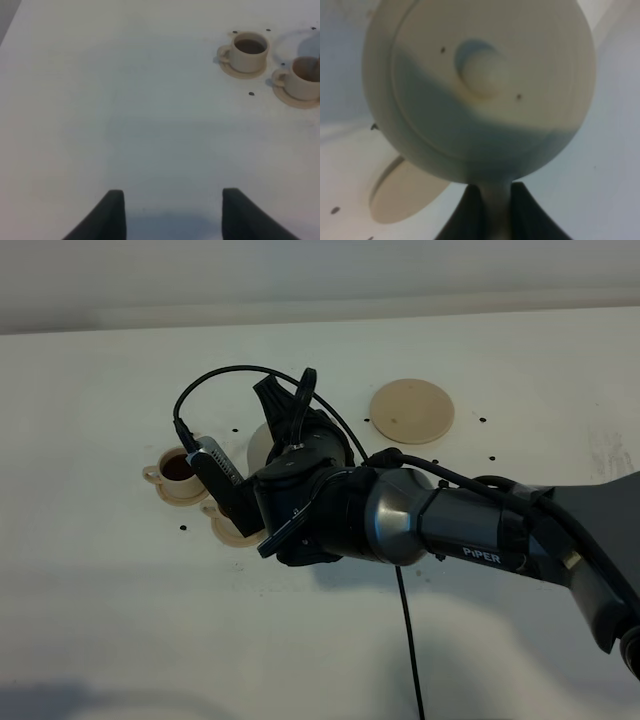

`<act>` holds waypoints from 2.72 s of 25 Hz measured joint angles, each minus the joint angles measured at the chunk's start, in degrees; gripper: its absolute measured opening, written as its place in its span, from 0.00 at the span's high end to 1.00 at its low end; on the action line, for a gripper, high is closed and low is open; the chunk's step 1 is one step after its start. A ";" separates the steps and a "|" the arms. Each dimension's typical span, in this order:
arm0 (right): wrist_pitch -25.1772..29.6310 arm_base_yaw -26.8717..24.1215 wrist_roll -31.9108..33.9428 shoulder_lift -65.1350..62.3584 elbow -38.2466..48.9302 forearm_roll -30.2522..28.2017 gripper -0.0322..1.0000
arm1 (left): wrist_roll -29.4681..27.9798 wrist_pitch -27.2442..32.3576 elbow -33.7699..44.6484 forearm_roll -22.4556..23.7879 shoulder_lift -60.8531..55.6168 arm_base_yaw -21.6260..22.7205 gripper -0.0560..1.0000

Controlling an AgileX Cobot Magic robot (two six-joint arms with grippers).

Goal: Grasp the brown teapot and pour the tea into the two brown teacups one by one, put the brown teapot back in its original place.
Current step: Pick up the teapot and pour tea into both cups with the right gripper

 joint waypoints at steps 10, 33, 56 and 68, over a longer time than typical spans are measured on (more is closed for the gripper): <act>0.05 0.04 -2.47 0.00 0.00 -1.15 0.88 | 0.00 0.00 0.00 0.00 0.00 0.00 0.55; -2.69 0.06 -4.69 0.00 0.00 -5.93 0.88 | 0.00 0.00 0.00 0.00 0.00 0.00 0.55; -2.82 0.55 -7.97 0.00 0.00 -7.56 0.88 | 0.00 0.00 0.00 0.00 0.00 0.00 0.55; -2.82 0.55 -9.19 0.00 0.00 -9.41 0.88 | 0.00 0.00 0.00 0.00 0.00 0.00 0.55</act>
